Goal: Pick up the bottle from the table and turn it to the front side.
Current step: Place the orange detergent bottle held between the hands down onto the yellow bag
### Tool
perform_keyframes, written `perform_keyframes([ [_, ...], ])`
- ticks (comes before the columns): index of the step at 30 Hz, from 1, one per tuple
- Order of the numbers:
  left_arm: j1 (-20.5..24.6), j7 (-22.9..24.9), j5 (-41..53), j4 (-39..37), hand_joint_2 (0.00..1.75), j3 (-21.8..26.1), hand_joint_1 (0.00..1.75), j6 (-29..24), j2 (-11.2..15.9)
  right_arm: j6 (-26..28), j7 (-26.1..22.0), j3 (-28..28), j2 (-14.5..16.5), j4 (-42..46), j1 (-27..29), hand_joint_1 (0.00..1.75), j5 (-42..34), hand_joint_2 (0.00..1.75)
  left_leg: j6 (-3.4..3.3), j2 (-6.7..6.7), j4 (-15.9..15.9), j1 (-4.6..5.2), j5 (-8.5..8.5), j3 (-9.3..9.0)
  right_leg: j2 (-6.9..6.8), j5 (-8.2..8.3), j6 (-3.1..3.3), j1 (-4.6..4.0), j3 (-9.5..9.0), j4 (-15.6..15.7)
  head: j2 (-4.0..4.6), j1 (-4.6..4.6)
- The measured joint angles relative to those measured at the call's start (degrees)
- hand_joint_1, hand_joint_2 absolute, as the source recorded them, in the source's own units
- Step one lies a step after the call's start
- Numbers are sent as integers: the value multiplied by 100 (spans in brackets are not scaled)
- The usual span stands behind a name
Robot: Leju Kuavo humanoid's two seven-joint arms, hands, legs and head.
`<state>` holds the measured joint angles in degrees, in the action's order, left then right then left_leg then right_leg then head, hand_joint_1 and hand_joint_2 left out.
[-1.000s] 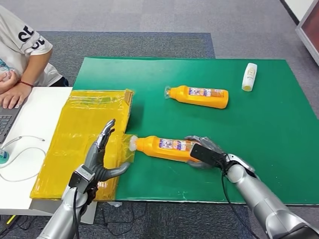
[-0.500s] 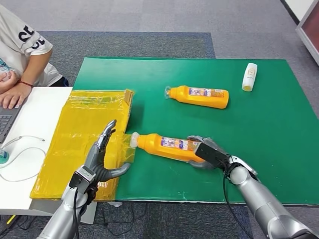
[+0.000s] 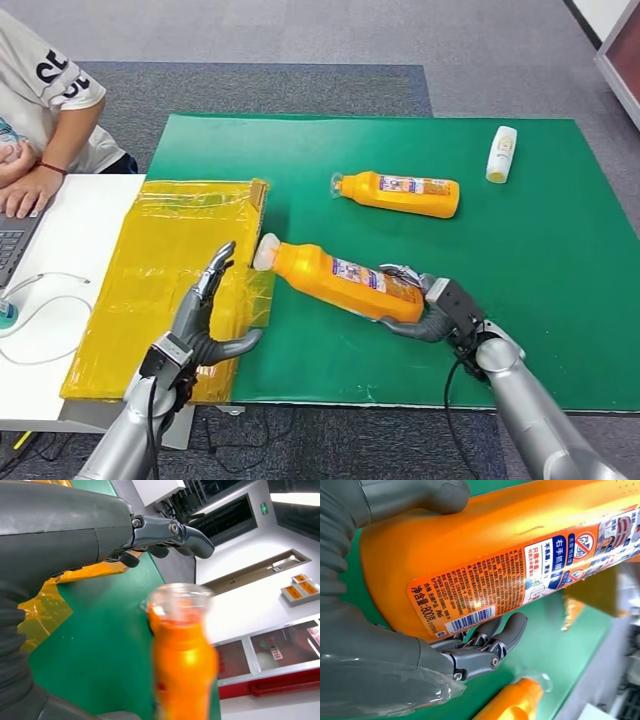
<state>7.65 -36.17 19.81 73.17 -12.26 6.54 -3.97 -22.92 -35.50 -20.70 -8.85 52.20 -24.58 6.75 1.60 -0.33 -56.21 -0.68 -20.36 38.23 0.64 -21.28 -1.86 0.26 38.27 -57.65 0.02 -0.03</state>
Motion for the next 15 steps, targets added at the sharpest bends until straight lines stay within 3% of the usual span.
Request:
perform_keyframes([
  [10, -113, 0, -199, 5, 175, 12, 0, 303, 3, -570, -97, 549, 139, 571, 459, 175, -510, 175, 0, 0, 0, 0, 0, 5, 0, 0, 0, 0, 5, 0, 0, 0],
  [13, -145, 0, -601, 1, 175, 49, 0, 687, 16, -657, -126, 646, 212, 762, 562, 175, -564, 175, 1, 0, 0, 0, 1, 6, 0, 0, 0, 0, 5, 0, 0, 0],
  [15, -154, -1, -1117, -21, 175, 108, 0, 1220, 43, -706, -129, 663, 276, 920, 635, 175, -542, 175, 1, 0, 1, 0, 1, 7, 1, 1, 1, -1, 7, -1, 0, 0],
])
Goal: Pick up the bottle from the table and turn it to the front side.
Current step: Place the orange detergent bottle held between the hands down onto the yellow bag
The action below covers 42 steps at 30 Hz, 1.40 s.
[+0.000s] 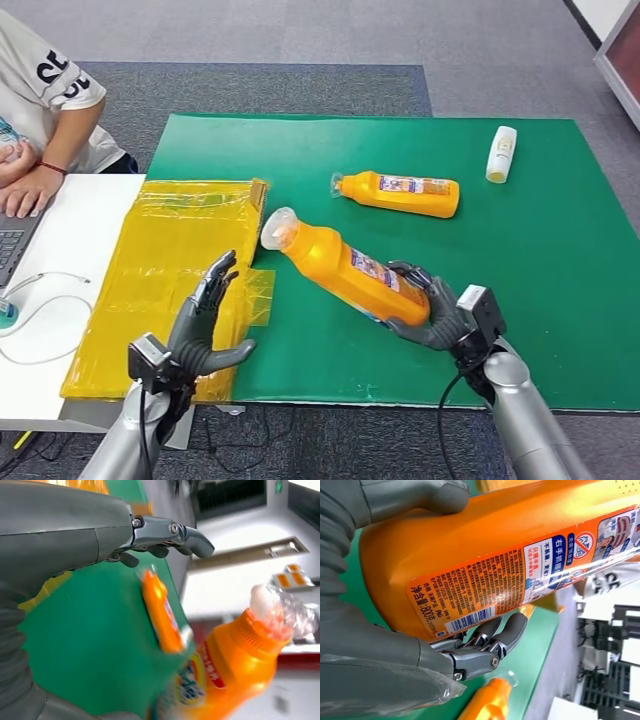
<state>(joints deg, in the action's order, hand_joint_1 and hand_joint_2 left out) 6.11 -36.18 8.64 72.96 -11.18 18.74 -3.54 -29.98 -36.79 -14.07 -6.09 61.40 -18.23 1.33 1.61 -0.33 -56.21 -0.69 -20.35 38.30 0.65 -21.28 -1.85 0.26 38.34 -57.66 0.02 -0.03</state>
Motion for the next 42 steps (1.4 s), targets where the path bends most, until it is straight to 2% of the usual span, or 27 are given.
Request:
perform_keyframes([
  [4, 55, 1, -1001, -179, 175, 167, 0, 1151, 90, -121, 1, -31, 162, 266, 74, 175, 57, 175, 2, 1, 1, -1, 1, 1, 1, 0, 1, -1, 5, -2, 0, 1],
  [10, 128, 0, -1243, -411, 175, 313, 0, 1493, 179, -156, 1, -78, 313, 465, 88, 175, 73, 175, 2, 0, 1, 0, 3, 3, 0, 0, 1, -3, 5, -2, 0, 0],
  [17, 631, 0, -1687, -1163, 175, 579, 0, 2839, 212, -147, 11, -501, 509, 574, 40, 175, 217, 175, 6, -1, 0, -1, 11, 4, 0, 7, 3, -3, 8, -3, -1, 2],
  [22, 927, 0, -1424, -1452, 175, 655, 0, 2964, 216, 222, 57, -1001, 599, 579, -18, 175, 393, 175, 11, -1, 1, -4, 15, 5, 0, 7, 5, -5, 10, -6, 0, 2],
  [30, 1102, 1, -1360, -1509, 175, 520, 0, 3447, 233, 812, 90, -1526, 683, 514, -177, 175, 818, 175, 10, -1, 0, -3, 15, 6, 0, 8, 4, -5, 11, -5, 0, 0],
  [42, 1192, 0, -1413, -1509, 175, 141, 0, 3573, 349, 1428, 150, -1773, 774, 381, -307, 175, 1073, 175, 11, -1, 0, -3, 16, 7, 0, 9, 4, -5, 12, -6, 0, 1],
])
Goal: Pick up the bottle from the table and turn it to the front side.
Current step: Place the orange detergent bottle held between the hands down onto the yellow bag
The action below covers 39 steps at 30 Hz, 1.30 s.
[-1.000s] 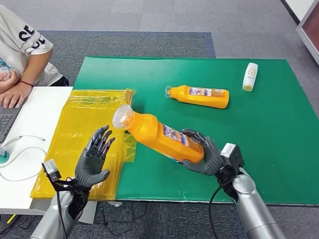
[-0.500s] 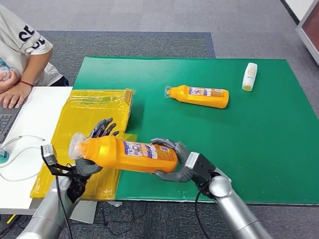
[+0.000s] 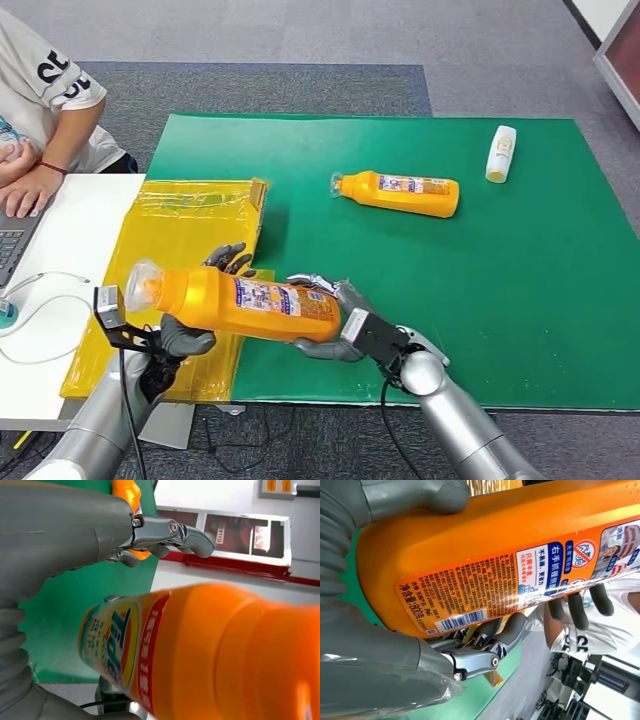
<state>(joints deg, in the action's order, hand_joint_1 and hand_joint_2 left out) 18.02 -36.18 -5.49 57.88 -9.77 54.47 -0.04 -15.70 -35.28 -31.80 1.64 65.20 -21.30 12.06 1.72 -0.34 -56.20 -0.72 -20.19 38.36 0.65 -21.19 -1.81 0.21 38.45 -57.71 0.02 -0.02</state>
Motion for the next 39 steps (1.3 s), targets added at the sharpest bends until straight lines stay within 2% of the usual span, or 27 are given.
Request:
perform_keyframes([
  [18, -15, -1, -6, 55, 175, -200, 0, -42, 96, 439, 192, 1, 73, -11, -1, 175, 434, 175, 0, 0, 0, 0, 1, 0, 0, 1, 0, 0, 0, 0, 0, 1],
  [39, 63, -2, -7, 329, 175, -203, 0, -186, 136, 403, 156, -114, 142, -358, -33, 175, 632, 175, 0, 0, 0, 0, 1, 0, 0, 1, 2, 0, 1, 0, 0, 1],
])
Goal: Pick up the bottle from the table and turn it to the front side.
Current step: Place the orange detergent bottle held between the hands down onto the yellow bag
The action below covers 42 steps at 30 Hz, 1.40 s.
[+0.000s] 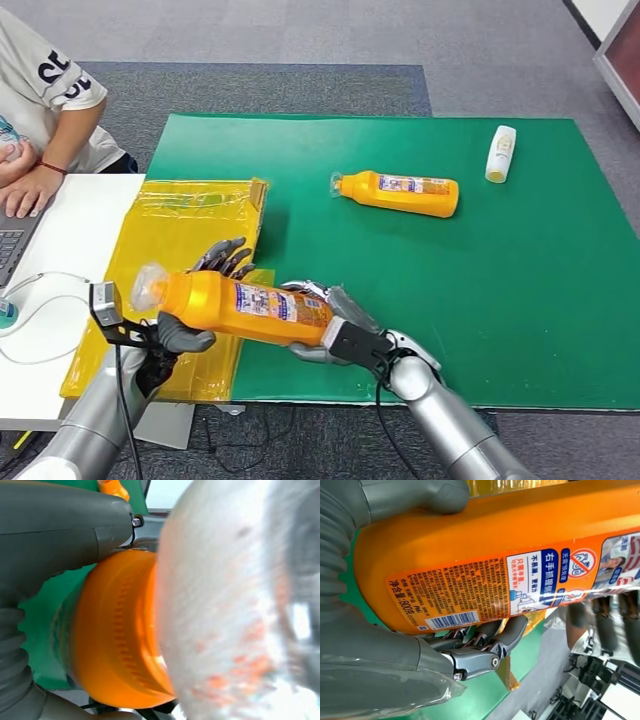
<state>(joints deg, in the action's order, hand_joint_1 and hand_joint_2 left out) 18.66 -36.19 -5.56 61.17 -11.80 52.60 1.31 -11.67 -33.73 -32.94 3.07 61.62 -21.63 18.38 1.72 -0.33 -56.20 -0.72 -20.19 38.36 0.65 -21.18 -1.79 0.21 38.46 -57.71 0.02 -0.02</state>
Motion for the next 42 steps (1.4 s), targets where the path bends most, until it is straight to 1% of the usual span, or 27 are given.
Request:
perform_keyframes([
  [5, 37, 0, -3, 56, 175, 0, 0, -1, 1, -1, 15, -58, 18, -178, -44, 175, 13, 175, 0, 0, 0, 0, 0, 0, 0, 1, 1, 0, 1, 0, 0, 0],
  [6, 41, 0, -3, 61, 175, 0, 9, 3, 1, 5, 26, -71, 24, -208, -53, 175, 18, 175, 0, 0, 0, 0, 0, 0, 0, 1, 1, 0, 1, 0, 0, -1],
  [9, 46, 0, -3, 65, 175, 0, 140, 13, 1, 56, 67, -107, 46, -297, -94, 175, 62, 175, 1, 0, 0, 0, 1, 0, 0, 1, 2, 0, 2, 0, 0, -1],
  [10, 47, 0, -3, 66, 175, 1, 175, 14, 1, 97, 85, -117, 54, -323, -111, 175, 94, 175, 1, 0, 0, 0, 1, 0, 0, 1, 2, 0, 2, 0, 0, 0],
  [15, 45, 0, -6, 80, 175, 2, 175, 25, 4, 338, 160, -154, 87, -426, -153, 175, 236, 175, 0, 0, 0, 0, 0, 1, 0, 1, 2, 0, 1, 0, 0, 0],
  [27, 44, 0, -11, 82, 175, 4, 175, 34, 4, 393, 166, -231, 125, -526, -155, 175, 279, 175, 1, 0, 0, 0, 0, 1, 0, 1, 2, 0, 2, 0, 0, 0],
  [32, 47, 1, -69, 81, 175, 13, 175, 91, 7, 835, 167, -249, 155, -456, -87, 175, 523, 175, 0, 0, 0, 0, 0, 0, 0, 1, 2, 0, 1, 0, 0, 0],
  [37, 50, 0, -101, 80, 175, 34, 175, 123, 7, 1319, 244, -224, 159, -122, 108, 175, 903, 175, 0, 0, 0, 0, -1, 1, 0, 0, 2, 0, 0, 0, 0, 1],
  [38, 52, 0, -108, 80, 175, 38, 170, 121, 7, 1423, 254, -208, 159, -33, 156, 175, 991, 175, 0, 0, 0, 0, -1, 1, -1, 0, 2, 0, 0, 0, 0, 1],
  [39, 56, 0, -114, 80, 175, 40, 146, 119, 7, 1509, 260, -188, 159, 51, 205, 175, 1065, 175, 0, 0, 0, 0, -2, 1, -1, 0, 2, 0, -1, 0, 0, 0],
  [41, 66, 0, -122, 80, 175, 43, 61, 114, 6, 1619, 276, -129, 159, 223, 307, 175, 1177, 175, 0, -1, 0, 0, -2, 2, -2, -1, 2, 0, -1, 0, 0, -1],
  [42, 71, 0, -127, 80, 175, 43, 22, 111, 5, 1649, 289, -94, 159, 305, 355, 175, 1219, 175, 0, -1, 0, 0, -2, 3, -2, -1, 1, 0, -1, 0, 0, -1],
])
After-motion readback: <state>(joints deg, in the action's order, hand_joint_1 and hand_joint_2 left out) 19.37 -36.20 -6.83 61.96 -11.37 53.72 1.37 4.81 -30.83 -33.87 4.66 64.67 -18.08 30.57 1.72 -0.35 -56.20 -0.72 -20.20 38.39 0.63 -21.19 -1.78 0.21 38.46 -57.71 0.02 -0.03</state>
